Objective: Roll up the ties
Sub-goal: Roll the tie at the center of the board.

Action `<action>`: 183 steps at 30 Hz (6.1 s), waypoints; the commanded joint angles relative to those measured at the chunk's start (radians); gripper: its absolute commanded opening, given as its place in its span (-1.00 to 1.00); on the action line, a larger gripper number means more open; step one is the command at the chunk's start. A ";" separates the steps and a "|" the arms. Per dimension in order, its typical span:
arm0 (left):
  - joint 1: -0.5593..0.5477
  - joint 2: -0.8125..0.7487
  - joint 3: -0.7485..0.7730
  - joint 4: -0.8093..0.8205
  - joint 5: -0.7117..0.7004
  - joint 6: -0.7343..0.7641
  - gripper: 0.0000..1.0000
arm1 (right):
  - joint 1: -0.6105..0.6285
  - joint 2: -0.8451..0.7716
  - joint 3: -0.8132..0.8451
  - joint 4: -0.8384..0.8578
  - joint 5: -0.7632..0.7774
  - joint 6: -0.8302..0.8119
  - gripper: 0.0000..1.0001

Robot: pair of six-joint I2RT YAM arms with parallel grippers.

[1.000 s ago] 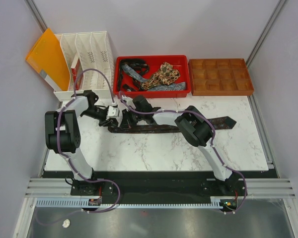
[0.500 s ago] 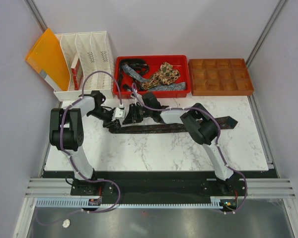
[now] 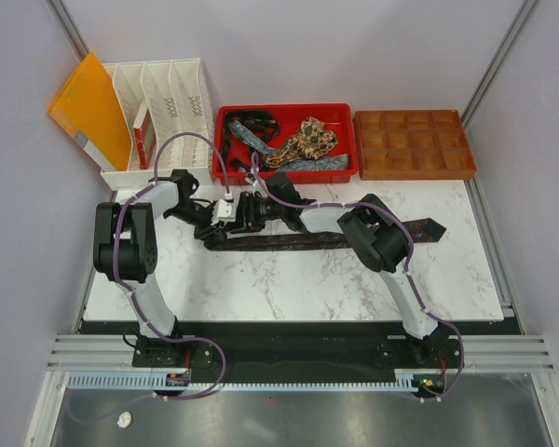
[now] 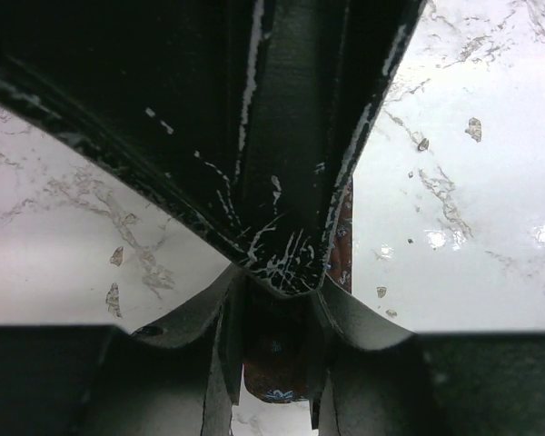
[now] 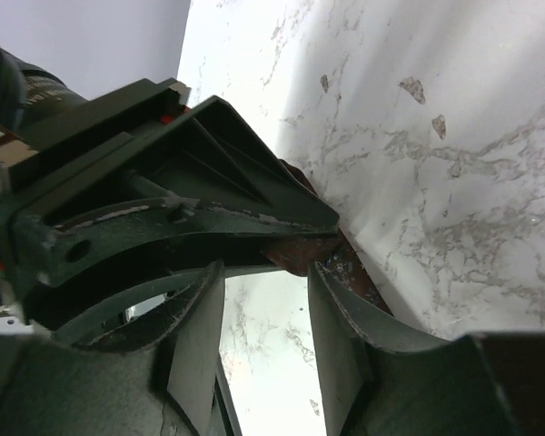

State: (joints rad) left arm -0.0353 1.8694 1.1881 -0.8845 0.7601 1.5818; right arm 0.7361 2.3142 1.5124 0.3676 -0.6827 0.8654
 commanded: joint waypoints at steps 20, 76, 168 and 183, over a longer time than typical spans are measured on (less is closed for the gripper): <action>-0.202 -0.001 0.042 0.088 -0.104 -0.241 -0.28 | -0.271 -0.165 -0.081 -0.481 -0.029 -0.525 -0.03; -0.474 0.122 0.156 0.311 -0.209 -0.707 -0.31 | -0.701 -0.455 -0.328 -0.973 0.423 -1.668 0.12; -0.503 -0.082 -0.140 0.584 -0.292 -0.681 -0.24 | -0.202 -0.139 -0.319 -0.153 -0.193 -0.043 -0.05; -0.508 -0.098 -0.160 0.611 -0.309 -0.723 -0.01 | -0.201 -0.128 -0.365 -0.064 -0.183 0.024 -1.00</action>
State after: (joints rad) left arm -0.5365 1.7592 1.0214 -0.3168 0.4545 0.8917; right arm 0.5262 2.1765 1.1282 0.3317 -0.8722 0.9272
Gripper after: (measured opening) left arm 0.448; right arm 0.017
